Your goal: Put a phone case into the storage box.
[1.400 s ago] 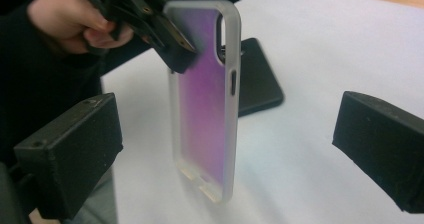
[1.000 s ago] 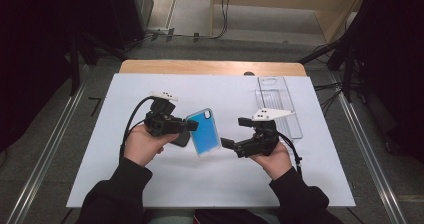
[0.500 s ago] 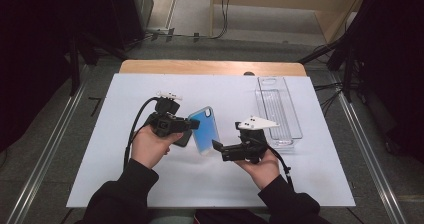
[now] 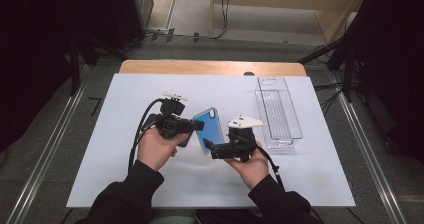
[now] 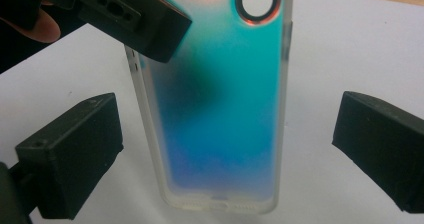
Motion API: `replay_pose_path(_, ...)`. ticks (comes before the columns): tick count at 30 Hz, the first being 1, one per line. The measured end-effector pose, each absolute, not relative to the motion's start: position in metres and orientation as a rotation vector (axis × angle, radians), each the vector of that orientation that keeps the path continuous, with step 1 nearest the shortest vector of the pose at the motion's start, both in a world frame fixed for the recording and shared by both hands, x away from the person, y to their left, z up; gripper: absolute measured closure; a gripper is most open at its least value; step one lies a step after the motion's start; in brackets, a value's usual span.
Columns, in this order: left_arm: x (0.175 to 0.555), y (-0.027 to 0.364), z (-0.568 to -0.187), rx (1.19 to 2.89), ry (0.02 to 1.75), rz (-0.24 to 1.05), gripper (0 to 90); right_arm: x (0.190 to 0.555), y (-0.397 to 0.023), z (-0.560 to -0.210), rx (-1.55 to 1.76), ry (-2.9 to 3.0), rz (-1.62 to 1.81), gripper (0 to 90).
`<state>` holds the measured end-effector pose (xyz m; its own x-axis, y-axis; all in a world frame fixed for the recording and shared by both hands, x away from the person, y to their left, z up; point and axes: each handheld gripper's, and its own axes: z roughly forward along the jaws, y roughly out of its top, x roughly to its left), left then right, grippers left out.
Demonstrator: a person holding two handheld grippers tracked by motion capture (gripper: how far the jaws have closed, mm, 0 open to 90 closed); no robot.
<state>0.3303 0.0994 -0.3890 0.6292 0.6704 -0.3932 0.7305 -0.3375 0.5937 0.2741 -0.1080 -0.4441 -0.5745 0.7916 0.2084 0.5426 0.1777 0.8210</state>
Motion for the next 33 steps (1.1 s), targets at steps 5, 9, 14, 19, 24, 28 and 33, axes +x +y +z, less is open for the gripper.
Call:
replay_pose_path(5,0.33,0.098,-0.39,2.085,1.092,-0.117,80.8,0.277,-0.106,-0.444,1.266,2.195,1.339,0.0)
replay_pose_path(9,0.329,0.093,-0.392,2.086,1.087,-0.123,80.7,0.28,-0.106,-0.442,1.279,2.187,1.344,0.0)
replay_pose_path(14,0.329,0.091,-0.394,2.083,1.09,-0.14,80.7,0.282,-0.105,-0.443,1.287,2.204,1.332,0.0)
replay_pose_path(19,0.325,0.087,-0.395,2.104,1.076,-0.141,80.7,0.281,-0.1,-0.444,1.28,2.23,1.305,0.0)
replay_pose_path(24,0.322,0.083,-0.395,2.108,1.062,-0.151,80.7,0.279,-0.1,-0.444,1.253,2.226,1.308,13.6)
replay_pose_path(28,0.322,0.083,-0.394,2.11,1.06,-0.145,80.6,0.279,-0.102,-0.444,1.25,2.228,1.311,15.6)
replay_pose_path(33,0.321,0.083,-0.392,2.096,1.047,-0.146,76.4,0.279,-0.102,-0.443,1.239,2.228,1.317,16.1)
